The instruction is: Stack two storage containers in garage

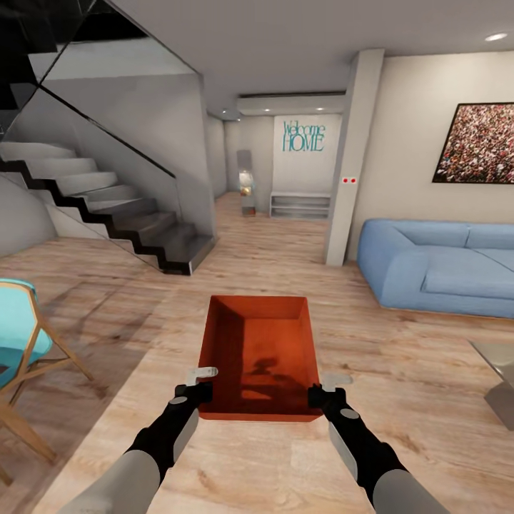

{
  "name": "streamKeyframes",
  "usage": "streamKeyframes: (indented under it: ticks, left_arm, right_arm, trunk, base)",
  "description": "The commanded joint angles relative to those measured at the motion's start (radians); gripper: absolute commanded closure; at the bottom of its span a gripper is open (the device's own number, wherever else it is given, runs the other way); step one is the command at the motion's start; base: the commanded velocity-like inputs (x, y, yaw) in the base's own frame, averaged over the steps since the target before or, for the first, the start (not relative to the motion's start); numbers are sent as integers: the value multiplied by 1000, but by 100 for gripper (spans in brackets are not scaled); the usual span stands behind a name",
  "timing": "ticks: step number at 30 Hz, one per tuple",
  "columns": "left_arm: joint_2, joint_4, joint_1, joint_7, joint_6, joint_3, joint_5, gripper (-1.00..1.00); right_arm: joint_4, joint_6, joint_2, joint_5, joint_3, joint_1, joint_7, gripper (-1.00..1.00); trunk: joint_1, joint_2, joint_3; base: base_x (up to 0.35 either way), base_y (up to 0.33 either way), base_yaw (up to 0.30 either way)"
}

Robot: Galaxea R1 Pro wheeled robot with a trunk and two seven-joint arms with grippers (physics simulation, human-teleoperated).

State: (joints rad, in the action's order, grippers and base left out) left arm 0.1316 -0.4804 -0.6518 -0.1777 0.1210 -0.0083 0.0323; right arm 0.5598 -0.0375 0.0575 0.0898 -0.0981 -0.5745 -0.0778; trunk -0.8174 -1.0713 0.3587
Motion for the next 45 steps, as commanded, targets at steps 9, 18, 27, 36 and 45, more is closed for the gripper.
streamKeyframes:
  ticks: [9, 18, 27, 36, 45]
  left_arm:
    - [0, -1, 0, -90, 8, 24, 14, 100]
    - [0, -1, 0, -91, 8, 24, 14, 100]
    - [0, -2, 0, -91, 8, 24, 14, 100]
    - [0, -1, 0, -91, 8, 24, 14, 100]
    - [0, -1, 0, -91, 8, 24, 14, 100]
  right_arm:
    - [6, -3, -1, -4, 9, -1, -11, 100]
    - [6, -3, -1, -9, 8, -1, -11, 100]
    - [6, -3, -1, -12, 8, -1, -11, 100]
    - [6, -2, -1, -14, 5, -1, -11, 100]
    - [8, 6, -1, -15, 8, -1, -11, 100]
  trunk:
    - [-1, -1, 1]
    - [-1, -1, 1]
    - [-1, -1, 1]
    - [-1, -1, 1]
    - [-1, -1, 1]
  base:
    - [322, 0, 0]
    - [323, 0, 0]
    - [323, 0, 0]
    - [323, 0, 0]
    - [323, 0, 0]
